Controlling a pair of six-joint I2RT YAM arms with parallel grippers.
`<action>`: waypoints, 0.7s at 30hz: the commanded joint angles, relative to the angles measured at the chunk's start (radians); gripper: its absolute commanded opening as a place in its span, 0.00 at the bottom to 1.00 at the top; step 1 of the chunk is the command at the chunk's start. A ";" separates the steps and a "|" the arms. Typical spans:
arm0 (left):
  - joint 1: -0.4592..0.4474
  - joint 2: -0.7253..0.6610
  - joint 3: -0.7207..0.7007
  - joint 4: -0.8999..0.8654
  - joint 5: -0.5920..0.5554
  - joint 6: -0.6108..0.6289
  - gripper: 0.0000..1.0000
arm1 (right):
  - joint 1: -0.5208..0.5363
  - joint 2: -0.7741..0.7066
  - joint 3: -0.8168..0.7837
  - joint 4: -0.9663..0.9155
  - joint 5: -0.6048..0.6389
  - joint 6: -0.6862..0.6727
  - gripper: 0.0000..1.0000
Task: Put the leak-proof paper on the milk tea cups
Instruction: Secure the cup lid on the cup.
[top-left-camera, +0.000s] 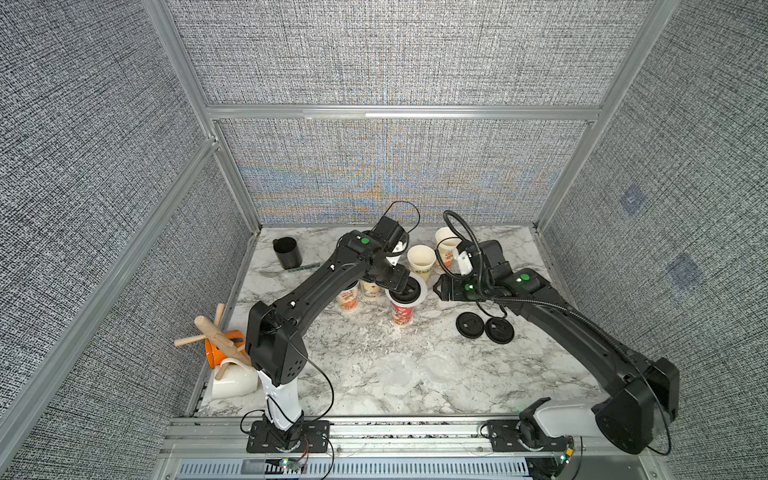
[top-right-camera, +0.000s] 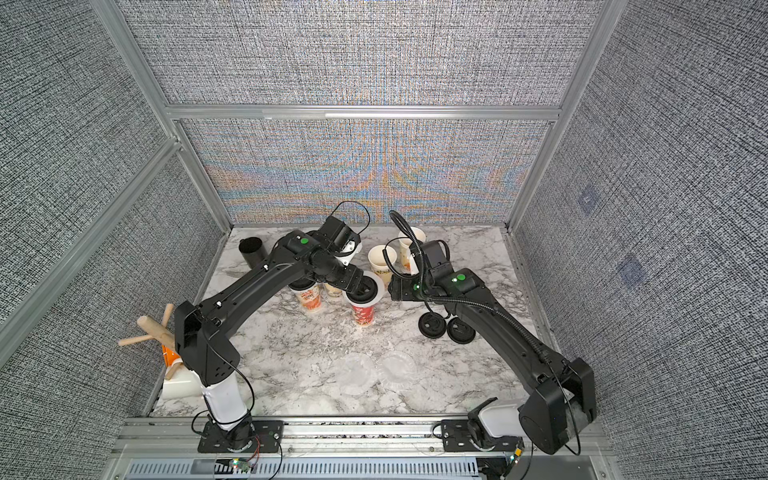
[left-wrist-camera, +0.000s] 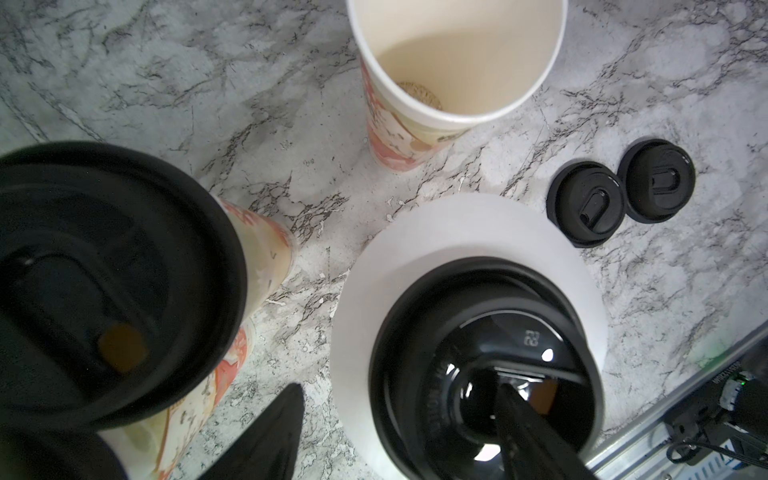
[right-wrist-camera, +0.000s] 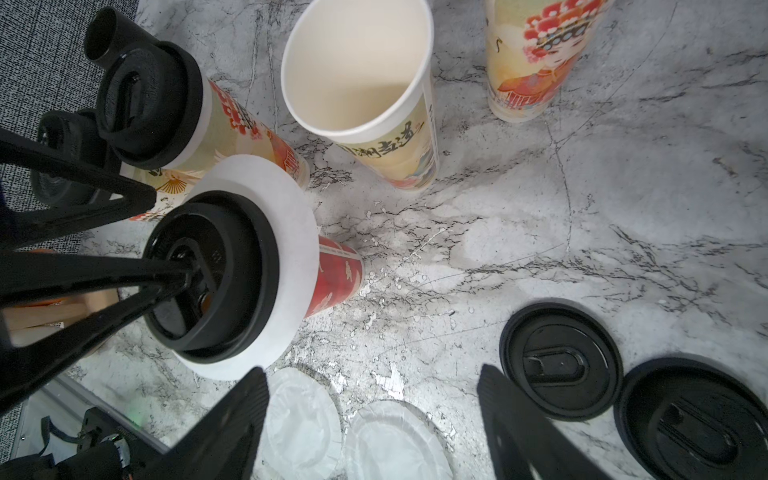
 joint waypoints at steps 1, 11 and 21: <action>0.000 0.000 -0.002 -0.052 -0.010 0.009 0.73 | 0.005 0.005 0.009 0.022 -0.005 -0.007 0.82; 0.000 0.012 0.039 -0.097 -0.003 0.022 0.73 | 0.045 0.066 0.055 0.024 -0.011 -0.006 0.80; 0.000 0.016 0.035 -0.089 0.001 0.022 0.73 | 0.053 0.135 0.092 0.062 -0.023 0.007 0.76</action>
